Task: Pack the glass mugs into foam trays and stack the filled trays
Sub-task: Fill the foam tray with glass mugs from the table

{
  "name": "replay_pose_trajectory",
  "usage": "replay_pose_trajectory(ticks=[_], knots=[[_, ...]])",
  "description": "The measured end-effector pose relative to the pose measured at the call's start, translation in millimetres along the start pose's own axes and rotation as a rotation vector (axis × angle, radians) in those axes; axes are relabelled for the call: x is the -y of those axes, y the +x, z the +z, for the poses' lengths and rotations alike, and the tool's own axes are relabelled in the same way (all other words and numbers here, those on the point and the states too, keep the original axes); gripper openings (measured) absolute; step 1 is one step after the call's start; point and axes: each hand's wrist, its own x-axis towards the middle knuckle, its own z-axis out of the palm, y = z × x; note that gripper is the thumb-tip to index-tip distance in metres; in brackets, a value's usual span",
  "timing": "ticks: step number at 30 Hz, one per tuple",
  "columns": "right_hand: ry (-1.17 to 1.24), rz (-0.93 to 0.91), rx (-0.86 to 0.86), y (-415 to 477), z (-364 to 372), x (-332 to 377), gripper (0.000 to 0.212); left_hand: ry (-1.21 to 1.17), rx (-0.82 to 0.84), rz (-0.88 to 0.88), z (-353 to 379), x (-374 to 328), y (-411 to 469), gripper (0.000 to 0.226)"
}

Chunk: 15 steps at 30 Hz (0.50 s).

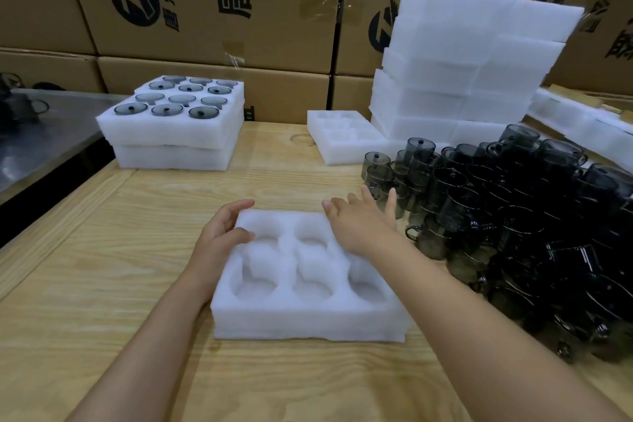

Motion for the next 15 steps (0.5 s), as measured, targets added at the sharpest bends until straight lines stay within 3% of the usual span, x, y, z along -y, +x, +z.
replay_pose_trajectory(ticks=[10,13,15], knots=[[0.144,-0.091,0.016,-14,-19,-11,0.064,0.015,-0.009,0.014,-3,2,1,0.046],[0.128,-0.111,-0.381,-19,-63,-33,0.051,0.019,-0.005,0.009,-2,1,0,0.052],[0.183,0.029,-0.588,-19,-102,-62,0.04,0.023,-0.008,0.009,-3,2,1,0.053]])
